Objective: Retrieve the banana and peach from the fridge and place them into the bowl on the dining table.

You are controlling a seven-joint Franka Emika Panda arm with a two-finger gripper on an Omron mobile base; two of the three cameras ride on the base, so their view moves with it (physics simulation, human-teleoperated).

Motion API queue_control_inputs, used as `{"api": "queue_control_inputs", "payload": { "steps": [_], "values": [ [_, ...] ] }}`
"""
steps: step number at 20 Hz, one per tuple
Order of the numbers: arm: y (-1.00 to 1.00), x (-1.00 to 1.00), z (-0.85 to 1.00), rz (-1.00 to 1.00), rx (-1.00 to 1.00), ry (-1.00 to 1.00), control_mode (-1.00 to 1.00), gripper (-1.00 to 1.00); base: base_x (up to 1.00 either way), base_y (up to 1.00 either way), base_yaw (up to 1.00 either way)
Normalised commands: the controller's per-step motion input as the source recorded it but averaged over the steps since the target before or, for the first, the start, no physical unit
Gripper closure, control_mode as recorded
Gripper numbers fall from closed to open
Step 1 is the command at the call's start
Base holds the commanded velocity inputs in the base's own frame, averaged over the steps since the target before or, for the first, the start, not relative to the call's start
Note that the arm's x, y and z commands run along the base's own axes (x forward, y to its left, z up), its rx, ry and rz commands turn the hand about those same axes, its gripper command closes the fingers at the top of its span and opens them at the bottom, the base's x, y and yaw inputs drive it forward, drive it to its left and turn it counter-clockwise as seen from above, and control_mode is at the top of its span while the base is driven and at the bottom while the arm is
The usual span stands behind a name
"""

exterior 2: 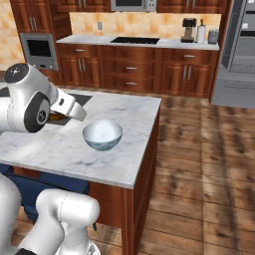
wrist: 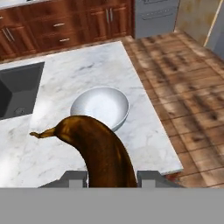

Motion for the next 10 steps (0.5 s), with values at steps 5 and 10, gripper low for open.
{"api": "queue_control_inputs", "payload": {
  "steps": [5,10],
  "values": [
    [0.0,0.46,-0.34,0.0,0.09,0.34,-1.0,1.0,0.0,0.0,0.0],
    [0.0,0.32,-0.39,0.0,0.03,0.2,-1.0,1.0,0.0,0.0,0.0]
  ]
}}
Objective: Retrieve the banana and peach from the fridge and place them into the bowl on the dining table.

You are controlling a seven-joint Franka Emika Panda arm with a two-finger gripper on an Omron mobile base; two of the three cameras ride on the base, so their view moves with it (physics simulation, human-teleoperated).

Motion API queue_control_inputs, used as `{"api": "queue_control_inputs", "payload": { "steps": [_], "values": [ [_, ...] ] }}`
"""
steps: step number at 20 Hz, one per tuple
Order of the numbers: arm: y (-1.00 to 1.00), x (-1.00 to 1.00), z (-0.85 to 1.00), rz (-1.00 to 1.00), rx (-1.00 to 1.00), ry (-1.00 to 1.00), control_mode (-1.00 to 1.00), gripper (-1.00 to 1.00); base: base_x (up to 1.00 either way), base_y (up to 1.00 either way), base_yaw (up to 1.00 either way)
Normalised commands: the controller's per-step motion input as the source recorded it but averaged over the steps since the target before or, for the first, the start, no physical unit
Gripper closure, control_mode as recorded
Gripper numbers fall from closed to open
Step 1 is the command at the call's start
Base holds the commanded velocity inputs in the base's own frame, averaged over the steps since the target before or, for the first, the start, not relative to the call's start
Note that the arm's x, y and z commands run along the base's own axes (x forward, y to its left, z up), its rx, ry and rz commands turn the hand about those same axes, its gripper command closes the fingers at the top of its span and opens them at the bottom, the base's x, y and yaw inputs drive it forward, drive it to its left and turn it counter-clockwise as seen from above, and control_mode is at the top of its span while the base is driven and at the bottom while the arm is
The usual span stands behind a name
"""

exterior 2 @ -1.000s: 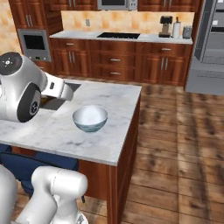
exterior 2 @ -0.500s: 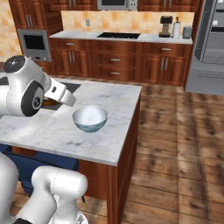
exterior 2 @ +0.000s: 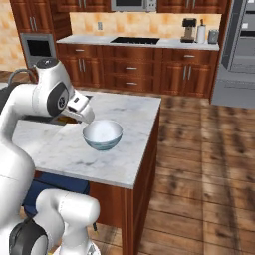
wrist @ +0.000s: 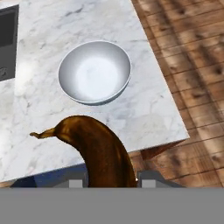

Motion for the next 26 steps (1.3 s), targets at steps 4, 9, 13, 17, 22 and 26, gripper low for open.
{"api": "queue_control_inputs", "payload": {
  "steps": [4,9,13,17,22,26],
  "values": [
    [0.0,0.19,-0.34,-0.04,0.0,0.0,-1.0,1.0,0.0,0.0,0.0],
    [0.0,0.25,-0.41,-0.12,0.0,-0.01,-1.0,1.0,0.0,0.0,0.0],
    [-0.03,0.31,-0.39,-0.14,0.0,-0.04,-1.0,1.0,0.0,0.0,0.0],
    [-0.03,0.37,-0.24,-0.09,0.0,0.0,-1.0,1.0,0.0,0.0,0.0],
    [-0.01,0.51,-0.22,-0.01,0.01,0.01,-1.0,1.0,0.0,0.0,0.0],
    [0.0,0.49,-0.24,0.0,0.0,0.01,-1.0,1.0,0.0,0.0,0.0]
  ]
}}
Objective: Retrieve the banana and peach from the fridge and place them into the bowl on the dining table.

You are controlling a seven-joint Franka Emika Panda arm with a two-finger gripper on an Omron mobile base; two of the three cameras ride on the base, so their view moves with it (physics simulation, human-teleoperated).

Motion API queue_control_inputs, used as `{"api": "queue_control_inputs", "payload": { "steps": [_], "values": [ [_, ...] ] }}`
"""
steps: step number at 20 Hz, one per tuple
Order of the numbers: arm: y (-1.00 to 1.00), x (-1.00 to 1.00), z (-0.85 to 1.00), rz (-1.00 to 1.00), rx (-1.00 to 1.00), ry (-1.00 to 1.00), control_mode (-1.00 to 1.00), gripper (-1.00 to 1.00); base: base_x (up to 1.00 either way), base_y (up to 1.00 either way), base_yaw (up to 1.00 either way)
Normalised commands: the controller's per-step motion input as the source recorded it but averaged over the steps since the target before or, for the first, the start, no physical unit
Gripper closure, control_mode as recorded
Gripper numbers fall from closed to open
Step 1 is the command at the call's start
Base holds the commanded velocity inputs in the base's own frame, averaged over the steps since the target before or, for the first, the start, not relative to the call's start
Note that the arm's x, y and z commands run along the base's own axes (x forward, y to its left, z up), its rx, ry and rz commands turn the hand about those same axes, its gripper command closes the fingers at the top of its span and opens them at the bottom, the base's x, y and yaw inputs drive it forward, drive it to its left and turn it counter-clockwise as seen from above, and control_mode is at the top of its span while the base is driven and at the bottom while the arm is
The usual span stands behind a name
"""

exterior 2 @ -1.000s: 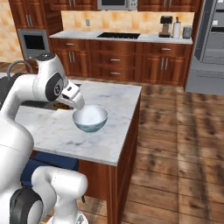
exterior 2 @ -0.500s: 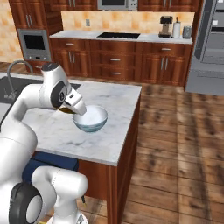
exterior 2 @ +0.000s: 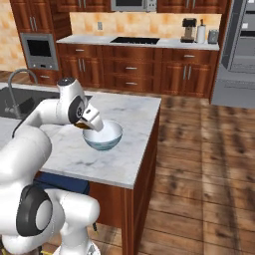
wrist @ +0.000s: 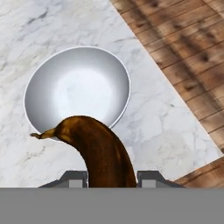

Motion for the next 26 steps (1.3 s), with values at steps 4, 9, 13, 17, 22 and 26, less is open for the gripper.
{"api": "queue_control_inputs", "payload": {
  "steps": [4,9,13,17,22,26],
  "values": [
    [0.0,0.43,-0.28,0.0,0.0,0.0,-1.0,1.0,0.0,0.0,0.0],
    [0.0,0.38,-0.25,0.0,0.0,0.0,-1.0,1.0,0.0,0.0,0.0],
    [0.0,0.36,-0.23,0.0,0.0,0.0,-1.0,1.0,0.0,0.0,0.0],
    [0.0,0.31,-0.23,0.0,0.0,0.0,-1.0,1.0,0.0,0.0,0.0],
    [0.0,0.2,-0.24,-0.01,0.0,0.0,-1.0,1.0,0.0,0.0,0.0],
    [0.0,0.19,-0.21,-0.01,0.0,0.0,-1.0,1.0,0.0,0.0,0.0]
  ]
}}
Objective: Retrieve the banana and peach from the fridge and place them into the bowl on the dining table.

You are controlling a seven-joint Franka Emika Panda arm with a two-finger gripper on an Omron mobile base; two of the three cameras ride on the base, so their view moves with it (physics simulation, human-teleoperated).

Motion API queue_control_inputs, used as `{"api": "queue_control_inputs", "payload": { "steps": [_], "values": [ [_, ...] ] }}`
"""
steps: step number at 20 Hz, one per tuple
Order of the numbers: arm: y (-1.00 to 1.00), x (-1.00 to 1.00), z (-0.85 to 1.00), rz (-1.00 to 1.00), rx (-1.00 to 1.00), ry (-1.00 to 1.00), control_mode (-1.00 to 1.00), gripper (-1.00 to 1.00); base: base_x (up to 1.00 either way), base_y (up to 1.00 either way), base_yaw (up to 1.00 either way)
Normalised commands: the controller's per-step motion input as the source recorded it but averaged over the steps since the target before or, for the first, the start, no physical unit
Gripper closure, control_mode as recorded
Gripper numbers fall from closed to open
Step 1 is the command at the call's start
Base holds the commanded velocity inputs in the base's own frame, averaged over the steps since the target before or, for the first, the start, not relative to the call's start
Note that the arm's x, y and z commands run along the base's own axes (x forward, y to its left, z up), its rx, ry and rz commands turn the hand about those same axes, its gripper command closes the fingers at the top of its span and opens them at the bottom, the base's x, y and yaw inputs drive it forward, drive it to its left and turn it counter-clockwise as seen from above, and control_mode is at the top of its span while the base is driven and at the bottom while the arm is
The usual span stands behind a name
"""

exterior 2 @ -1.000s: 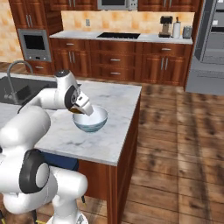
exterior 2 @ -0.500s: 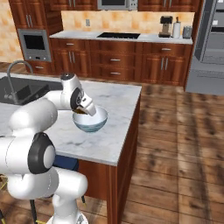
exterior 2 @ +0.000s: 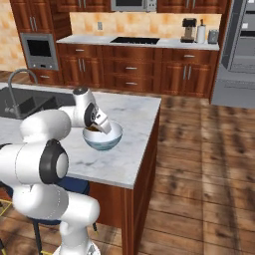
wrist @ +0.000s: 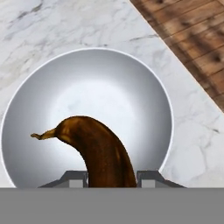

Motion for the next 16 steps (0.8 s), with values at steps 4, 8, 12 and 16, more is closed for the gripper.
{"api": "queue_control_inputs", "payload": {
  "steps": [4,8,12,16],
  "values": [
    [0.0,0.22,-0.18,-0.01,0.0,0.0,-1.0,1.0,0.0,0.0,0.0],
    [0.0,0.21,-0.2,-0.01,0.0,0.0,-1.0,1.0,0.0,0.0,0.0],
    [0.0,0.21,-0.21,-0.01,0.0,0.0,-1.0,1.0,0.0,0.0,0.0],
    [0.0,0.19,-0.17,-0.02,0.0,0.0,-1.0,1.0,0.0,0.0,0.0]
  ]
}}
